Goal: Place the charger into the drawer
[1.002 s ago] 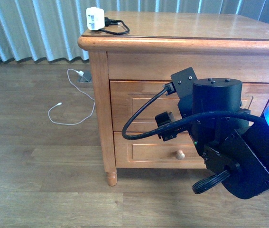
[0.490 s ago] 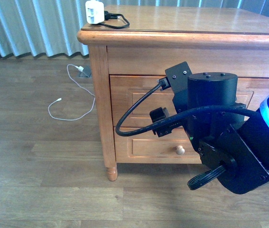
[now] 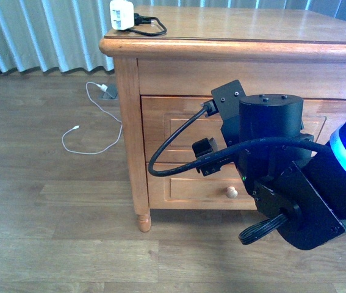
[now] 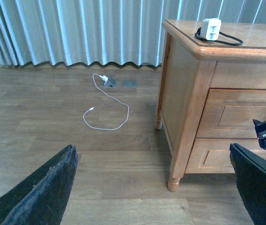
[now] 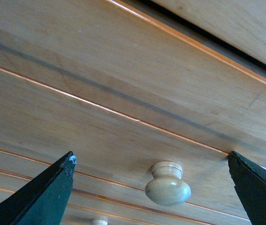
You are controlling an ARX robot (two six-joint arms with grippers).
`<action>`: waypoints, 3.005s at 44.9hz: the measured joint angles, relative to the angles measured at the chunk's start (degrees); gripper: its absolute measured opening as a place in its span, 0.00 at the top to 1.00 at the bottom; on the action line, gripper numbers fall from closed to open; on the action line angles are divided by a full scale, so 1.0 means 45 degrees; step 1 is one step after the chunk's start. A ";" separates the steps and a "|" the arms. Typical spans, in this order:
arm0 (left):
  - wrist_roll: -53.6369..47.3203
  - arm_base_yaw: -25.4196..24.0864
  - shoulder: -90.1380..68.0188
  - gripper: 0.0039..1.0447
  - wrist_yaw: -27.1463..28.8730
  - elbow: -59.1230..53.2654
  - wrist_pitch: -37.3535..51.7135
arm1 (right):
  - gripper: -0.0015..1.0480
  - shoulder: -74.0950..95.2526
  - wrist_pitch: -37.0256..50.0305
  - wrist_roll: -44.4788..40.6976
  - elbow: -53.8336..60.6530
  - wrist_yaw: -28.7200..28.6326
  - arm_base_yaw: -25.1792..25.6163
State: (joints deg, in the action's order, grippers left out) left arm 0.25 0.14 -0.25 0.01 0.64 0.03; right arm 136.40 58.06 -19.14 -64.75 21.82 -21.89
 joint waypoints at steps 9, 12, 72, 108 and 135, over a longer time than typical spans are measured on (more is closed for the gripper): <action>0.0000 0.0000 0.0000 0.06 0.0000 0.0000 0.0000 | 0.08 0.0024 -0.0015 -0.0034 -0.0005 0.0000 0.0005; 0.0000 0.0000 0.0000 0.06 0.0000 0.0000 0.0000 | 0.08 0.0029 -0.0015 -0.0044 -0.0010 0.0005 0.0000; 0.0000 0.0000 0.0000 0.06 0.0005 0.0000 0.0000 | 0.09 0.0461 0.0058 0.0058 -0.0024 -0.0311 0.0141; 0.0000 0.0000 0.0000 0.06 0.0005 0.0000 0.0000 | 0.39 -0.0063 0.0068 -0.0029 0.0165 -0.0306 0.0180; 0.0000 0.0000 0.0000 0.06 0.0000 0.0000 0.0000 | 0.21 0.0214 0.0078 -0.0131 0.0165 -0.0262 0.0301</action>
State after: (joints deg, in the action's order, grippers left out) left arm 0.25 0.14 -0.25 0.01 0.64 0.03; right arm 137.36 58.41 -19.73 -64.01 20.64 -20.53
